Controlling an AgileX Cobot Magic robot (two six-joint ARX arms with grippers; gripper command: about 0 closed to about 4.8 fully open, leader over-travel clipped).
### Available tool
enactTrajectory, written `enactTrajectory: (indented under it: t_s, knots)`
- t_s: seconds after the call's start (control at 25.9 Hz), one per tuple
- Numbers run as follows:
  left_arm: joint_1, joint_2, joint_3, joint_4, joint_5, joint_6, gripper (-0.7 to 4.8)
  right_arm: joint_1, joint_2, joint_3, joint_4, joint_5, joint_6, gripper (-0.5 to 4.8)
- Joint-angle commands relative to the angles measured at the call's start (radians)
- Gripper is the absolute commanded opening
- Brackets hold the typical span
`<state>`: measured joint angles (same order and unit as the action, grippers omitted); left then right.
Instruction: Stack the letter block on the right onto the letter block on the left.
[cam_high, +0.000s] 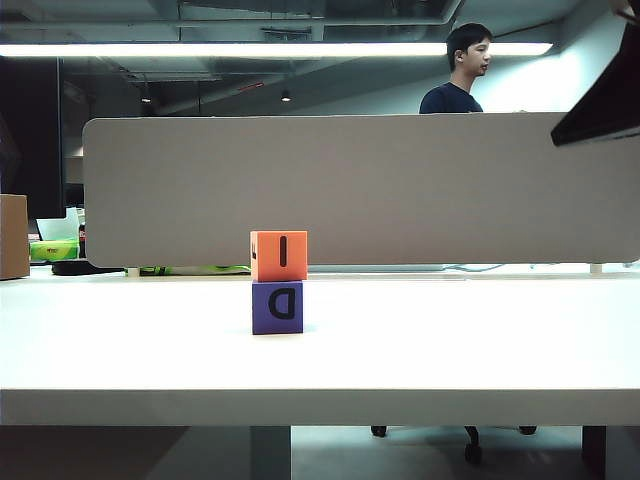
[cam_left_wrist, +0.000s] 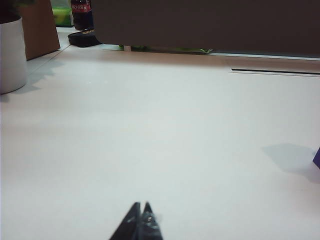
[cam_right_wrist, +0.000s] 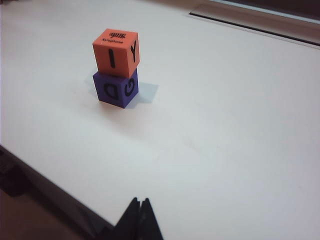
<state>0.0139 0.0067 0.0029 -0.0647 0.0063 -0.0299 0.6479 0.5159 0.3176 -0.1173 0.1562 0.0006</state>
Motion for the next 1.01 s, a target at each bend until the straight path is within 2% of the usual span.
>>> enactTrajectory:
  t_s: [0.04,0.15,0.23,0.31,0.35,0.39,0.43,0.46,0.5,0.58,0.89,1.01]
  knots:
    - [-0.001,0.000,0.005,0.010,-0.003,0.003,-0.04,0.000,-0.002,0.005,-0.010,-0.001,0.003,-0.05]
    - [-0.001,0.000,0.005,0.010,-0.003,0.003,-0.04,-0.001,-0.064,0.005,-0.051,0.000,0.002,-0.05]
    - [-0.001,0.001,0.005,0.009,-0.003,0.003,-0.04,-0.051,-0.148,0.005,-0.061,-0.002,-0.085,-0.05]
    - [-0.001,0.000,0.005,0.006,-0.003,0.004,-0.04,-0.176,-0.218,0.005,-0.014,-0.010,-0.086,-0.05]
    - [-0.002,0.000,0.005,0.005,-0.003,0.003,-0.04,-0.288,-0.280,-0.005,0.029,-0.044,-0.083,-0.05]
    - [-0.002,0.000,0.005,0.005,-0.003,0.003,-0.04,-0.343,-0.308,-0.015,0.055,-0.064,-0.079,-0.05]
    - [-0.001,0.000,0.005,0.006,-0.002,0.003,-0.04,-0.451,-0.377,-0.037,0.085,-0.116,-0.079,-0.05]
    - [-0.001,0.000,0.005,0.005,0.001,0.003,-0.04,-0.500,-0.407,-0.049,0.097,-0.138,-0.079,-0.05]
    - [-0.001,0.000,0.005,0.005,-0.003,0.003,-0.04,-0.594,-0.467,-0.082,0.117,-0.145,-0.079,-0.05]
    - [-0.001,0.000,0.005,0.005,-0.003,0.003,-0.04,-0.670,-0.512,-0.125,0.117,-0.162,-0.079,-0.05]
    - [-0.001,0.000,0.005,0.005,-0.003,0.004,-0.04,-0.683,-0.516,-0.303,0.143,-0.159,-0.053,-0.05]
    - [-0.001,0.000,0.005,0.005,-0.003,0.003,-0.04,-0.681,-0.516,-0.316,0.072,-0.159,-0.041,-0.05]
